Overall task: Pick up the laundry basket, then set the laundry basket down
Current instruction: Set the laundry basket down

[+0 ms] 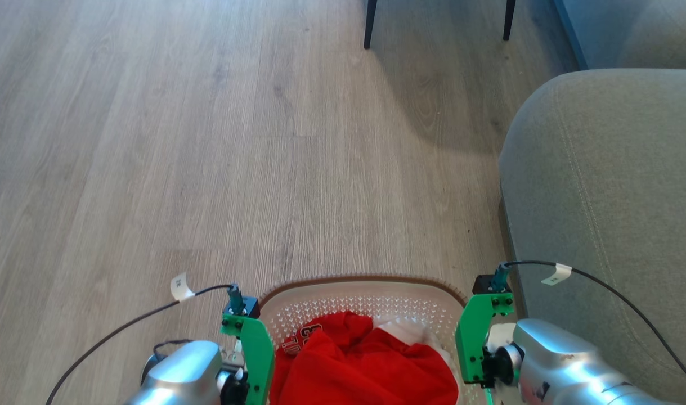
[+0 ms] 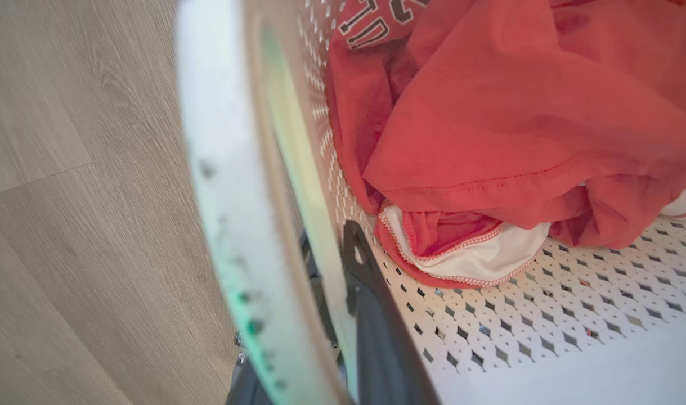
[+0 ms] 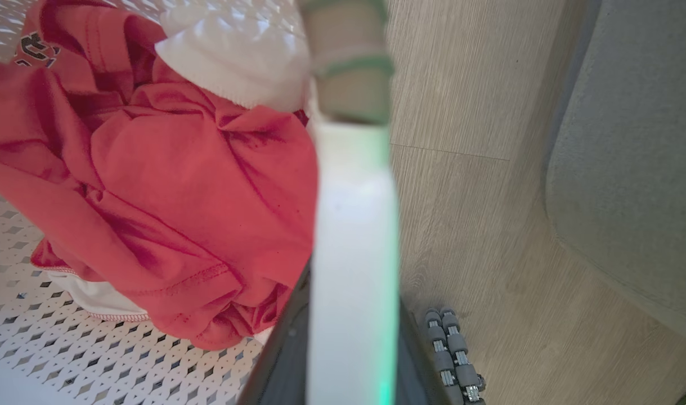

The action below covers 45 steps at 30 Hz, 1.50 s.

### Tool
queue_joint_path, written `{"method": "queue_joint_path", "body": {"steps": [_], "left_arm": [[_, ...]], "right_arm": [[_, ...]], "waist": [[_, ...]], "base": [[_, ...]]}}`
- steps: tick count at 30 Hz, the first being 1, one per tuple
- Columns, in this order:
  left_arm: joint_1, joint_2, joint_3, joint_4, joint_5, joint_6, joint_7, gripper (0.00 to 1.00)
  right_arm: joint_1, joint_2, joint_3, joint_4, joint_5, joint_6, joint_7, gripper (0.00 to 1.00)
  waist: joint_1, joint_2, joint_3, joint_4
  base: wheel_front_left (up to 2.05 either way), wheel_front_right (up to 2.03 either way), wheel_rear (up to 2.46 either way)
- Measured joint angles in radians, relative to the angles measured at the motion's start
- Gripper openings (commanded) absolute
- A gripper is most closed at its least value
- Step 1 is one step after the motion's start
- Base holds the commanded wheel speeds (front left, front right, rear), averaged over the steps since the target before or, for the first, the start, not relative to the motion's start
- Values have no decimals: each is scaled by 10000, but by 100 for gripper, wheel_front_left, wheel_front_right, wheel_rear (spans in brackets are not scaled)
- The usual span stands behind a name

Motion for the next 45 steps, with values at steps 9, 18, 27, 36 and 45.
{"method": "queue_joint_path", "body": {"steps": [9, 18, 27, 36, 45], "left_arm": [[-106, -36, 0, 77, 0, 0, -119, 0], [-953, -92, 2, 259, 217, 2, -959, 0], [-1589, -194, 6, 301, 466, 359, -1927, 0], [-2406, -196, 12, -4, 708, 895, -2681, 0], [-3312, -194, 13, -270, 897, 1267, -3327, 0]], "right_arm": [[-125, 4, 59, 42, 58, 0, -150, 0], [-984, 2, 82, 115, 12, 0, -970, 0], [-1654, -33, 140, 238, -316, 0, -2023, 0], [-2464, -228, 92, 251, -324, 0, -3060, 0], [-3189, -374, -31, 355, -355, 0, -4061, 0]], "waist": [[0, 0, 394, -76], [1, 0, 1542, -183], [3, 0, 3169, -261], [3, 2, 4771, -334], [3, 1, 6481, -432]], "base": [[0, 0, 0], [0, 0, 0], [0, 0, 0], [0, 0, 0], [0, 0, 0]]}}
